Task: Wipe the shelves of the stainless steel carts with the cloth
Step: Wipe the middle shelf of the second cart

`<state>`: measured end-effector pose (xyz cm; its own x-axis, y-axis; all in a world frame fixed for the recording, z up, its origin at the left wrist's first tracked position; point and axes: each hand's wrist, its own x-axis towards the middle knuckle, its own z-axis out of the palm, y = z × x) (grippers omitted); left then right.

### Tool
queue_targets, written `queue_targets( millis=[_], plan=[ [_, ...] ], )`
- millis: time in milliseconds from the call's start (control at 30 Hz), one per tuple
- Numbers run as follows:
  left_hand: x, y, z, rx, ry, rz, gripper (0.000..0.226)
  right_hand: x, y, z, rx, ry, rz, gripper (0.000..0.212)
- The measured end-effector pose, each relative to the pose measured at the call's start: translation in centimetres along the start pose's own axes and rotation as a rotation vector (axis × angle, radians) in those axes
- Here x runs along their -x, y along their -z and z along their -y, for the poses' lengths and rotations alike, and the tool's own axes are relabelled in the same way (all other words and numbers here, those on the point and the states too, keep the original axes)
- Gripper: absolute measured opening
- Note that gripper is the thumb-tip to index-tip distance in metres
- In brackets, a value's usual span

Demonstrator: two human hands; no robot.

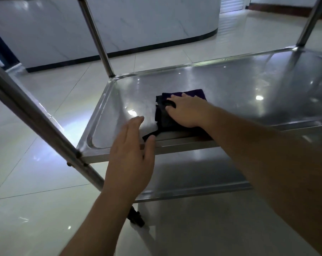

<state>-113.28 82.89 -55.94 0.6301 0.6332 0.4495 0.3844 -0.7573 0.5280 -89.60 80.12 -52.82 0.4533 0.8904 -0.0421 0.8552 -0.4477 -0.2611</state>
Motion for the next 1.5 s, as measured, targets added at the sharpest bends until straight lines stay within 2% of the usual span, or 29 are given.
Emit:
queue_targets(
  millis=[67, 133, 333, 600, 833, 967, 1033, 1100, 1200, 1333, 1433, 1500],
  plan=[
    [0.0, -0.7, -0.1, -0.047, 0.061, 0.09, 0.057, 0.3, 0.3, -0.8, 0.001, -0.011, 0.012, 0.061],
    [-0.1, -1.0, 0.0, -0.094, 0.099, 0.103, 0.058, 0.7, 0.8, -2.2, -0.005, -0.042, 0.007, 0.06],
    [-1.2, -1.5, -1.3, -0.259, 0.105, 0.072, 0.043, 2.4, 2.2, -8.8, 0.0, -0.174, -0.068, 0.06],
    [-6.1, -6.8, -7.9, -0.304, -0.068, 0.274, 0.055, 3.9, 3.4, -15.6, -0.026, -0.269, -0.065, 0.063],
    [-9.6, -11.0, -10.3, -0.272, -0.015, 0.528, 0.06, 5.2, 4.7, -21.6, -0.013, -0.323, -0.066, 0.065],
    [-9.3, -11.1, -9.9, -0.282, -0.01, 0.513, 0.056, 7.0, 6.7, -28.6, -0.009, -0.524, -0.138, 0.057],
    [-9.1, -11.1, -10.0, -0.24, 0.002, 0.47, 0.046, 7.7, 7.9, -31.3, -0.074, -0.66, -0.163, 0.052],
    [-9.0, -11.2, -10.2, -0.218, 0.008, 0.436, 0.038, 7.1, 8.5, -32.0, -0.14, -0.705, -0.184, 0.045],
    [-8.9, -11.1, -10.6, -0.23, 0.027, 0.459, 0.041, 5.2, 7.8, -29.3, -0.048, -0.602, -0.176, 0.042],
    [-8.9, -11.0, -10.6, -0.21, 0.007, 0.433, 0.04, 1.8, 6.1, -21.5, 0.193, -0.216, -0.023, 0.042],
    [-8.9, -11.2, -10.4, -0.177, -0.013, 0.399, 0.033, 0.7, 4.3, -15.6, 0.234, 0.055, 0.068, 0.051],
    [-9.0, -11.1, -10.6, -0.17, -0.012, 0.406, 0.031, 0.4, 3.2, -14.4, 0.146, 0.082, 0.083, 0.054]
  ],
)
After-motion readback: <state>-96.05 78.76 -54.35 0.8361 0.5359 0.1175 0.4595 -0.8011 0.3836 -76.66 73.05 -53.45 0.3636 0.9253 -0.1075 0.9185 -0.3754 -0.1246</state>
